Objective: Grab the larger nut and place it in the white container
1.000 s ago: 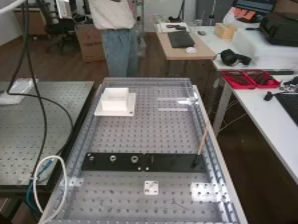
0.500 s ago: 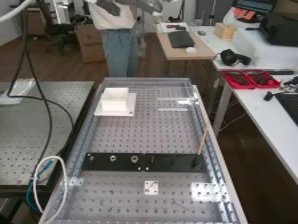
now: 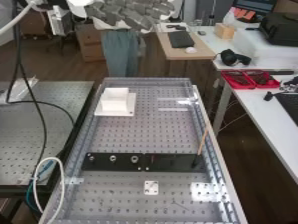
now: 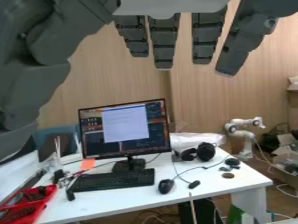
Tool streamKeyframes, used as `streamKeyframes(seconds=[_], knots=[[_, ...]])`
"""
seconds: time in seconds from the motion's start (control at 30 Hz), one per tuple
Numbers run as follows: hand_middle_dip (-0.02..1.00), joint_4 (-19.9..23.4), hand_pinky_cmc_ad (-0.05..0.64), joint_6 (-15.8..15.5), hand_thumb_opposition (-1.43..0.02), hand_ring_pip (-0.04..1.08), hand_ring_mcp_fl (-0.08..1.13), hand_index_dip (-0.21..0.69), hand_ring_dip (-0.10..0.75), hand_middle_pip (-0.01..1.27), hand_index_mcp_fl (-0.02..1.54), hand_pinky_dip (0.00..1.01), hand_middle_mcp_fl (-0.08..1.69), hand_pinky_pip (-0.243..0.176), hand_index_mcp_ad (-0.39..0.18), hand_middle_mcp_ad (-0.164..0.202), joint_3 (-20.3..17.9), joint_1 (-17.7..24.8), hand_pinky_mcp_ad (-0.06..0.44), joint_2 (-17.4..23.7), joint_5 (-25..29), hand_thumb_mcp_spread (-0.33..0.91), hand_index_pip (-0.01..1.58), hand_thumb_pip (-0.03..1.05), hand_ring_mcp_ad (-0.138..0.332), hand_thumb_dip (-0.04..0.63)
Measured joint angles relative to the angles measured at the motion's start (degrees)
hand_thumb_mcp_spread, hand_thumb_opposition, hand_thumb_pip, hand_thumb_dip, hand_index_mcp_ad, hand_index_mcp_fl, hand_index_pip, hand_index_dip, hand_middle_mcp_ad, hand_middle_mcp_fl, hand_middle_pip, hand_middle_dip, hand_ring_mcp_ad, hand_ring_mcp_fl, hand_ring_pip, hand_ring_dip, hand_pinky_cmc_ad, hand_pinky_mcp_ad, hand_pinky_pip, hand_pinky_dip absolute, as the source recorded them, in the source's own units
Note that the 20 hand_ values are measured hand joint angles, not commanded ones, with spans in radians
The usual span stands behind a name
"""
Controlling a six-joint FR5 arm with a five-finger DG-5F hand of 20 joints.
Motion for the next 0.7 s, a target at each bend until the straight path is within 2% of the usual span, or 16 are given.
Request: streamKeyframes(seconds=[0.23,0.33,0.7], knots=[[0.14,0.82,0.314,0.48,-0.7,0.1,0.03,0.016,0.037,0.14,0.02,0.4,0.04,-0.075,0.033,0.089,-1.98,0.99,0.25,0.68,2.18,0.18,0.08,0.37,0.222,0.017],[0.14,1.23,0.314,0.47,-0.7,0.1,0.03,0.016,0.035,0.14,0.02,0.4,0.05,-0.075,0.033,0.101,-3.04,1.25,0.25,1.13,2.94,0.18,0.08,0.37,0.222,0.017],[0.14,5.26,0.314,1.0,-0.71,0.1,0.03,0.016,0.035,0.14,0.02,0.4,0.06,-0.082,0.033,0.103,-9.25,0.1,0.251,3.92,3.54,0.18,0.09,0.39,0.22,0.014]])
